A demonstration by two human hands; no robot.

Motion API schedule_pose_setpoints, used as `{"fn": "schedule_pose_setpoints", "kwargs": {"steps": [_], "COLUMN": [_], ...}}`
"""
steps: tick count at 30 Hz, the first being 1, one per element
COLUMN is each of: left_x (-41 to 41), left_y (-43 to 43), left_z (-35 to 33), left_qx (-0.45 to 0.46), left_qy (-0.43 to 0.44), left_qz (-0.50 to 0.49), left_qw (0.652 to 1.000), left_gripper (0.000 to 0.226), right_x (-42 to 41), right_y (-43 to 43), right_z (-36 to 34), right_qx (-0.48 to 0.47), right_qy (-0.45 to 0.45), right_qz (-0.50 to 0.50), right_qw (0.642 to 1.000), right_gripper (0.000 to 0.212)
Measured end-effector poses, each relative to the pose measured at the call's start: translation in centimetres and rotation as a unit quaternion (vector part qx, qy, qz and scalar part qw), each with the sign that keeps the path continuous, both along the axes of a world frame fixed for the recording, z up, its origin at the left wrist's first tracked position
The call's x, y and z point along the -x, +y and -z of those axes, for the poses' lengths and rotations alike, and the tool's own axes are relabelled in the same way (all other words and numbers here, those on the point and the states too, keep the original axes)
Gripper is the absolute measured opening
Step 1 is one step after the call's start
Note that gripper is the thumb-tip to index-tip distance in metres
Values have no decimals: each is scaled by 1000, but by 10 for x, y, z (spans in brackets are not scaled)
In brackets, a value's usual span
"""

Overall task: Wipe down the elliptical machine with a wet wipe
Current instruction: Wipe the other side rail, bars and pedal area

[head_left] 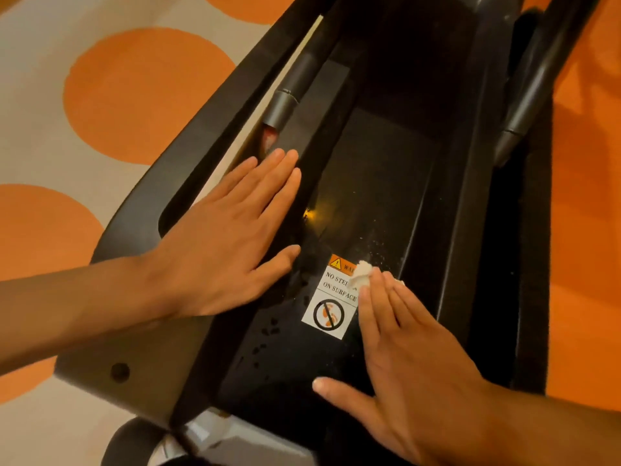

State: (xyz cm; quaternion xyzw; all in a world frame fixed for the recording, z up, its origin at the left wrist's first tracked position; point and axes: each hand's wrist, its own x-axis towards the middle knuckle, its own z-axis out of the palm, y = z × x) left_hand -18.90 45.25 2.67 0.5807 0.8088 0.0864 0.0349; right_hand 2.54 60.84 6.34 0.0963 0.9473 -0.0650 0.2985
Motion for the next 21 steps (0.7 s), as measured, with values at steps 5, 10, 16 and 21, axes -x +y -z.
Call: {"fn": "schedule_pose_setpoints", "kwargs": {"steps": [5, 10, 16, 21], "left_x": [6, 8, -1, -8], "left_y": [-5, -4, -3, -4], "left_z": [-1, -5, -3, -2], "left_qx": [1, 10, -2, 2], "left_qy": [-11, -27, -16, -6], "left_qz": [16, 0, -30, -39], "left_qw": [1000, 1000, 999, 999], "left_gripper": [76, 74, 80, 81], "right_x": [42, 74, 35, 83], "right_y": [19, -27, -98, -10], "right_z": [10, 31, 50, 50], "right_qx": [-74, -6, -17, -84], "right_qy": [55, 138, 188, 160], "right_qz": [98, 307, 314, 346], "right_qw": [991, 942, 931, 921], "right_gripper": [107, 96, 91, 91]}}
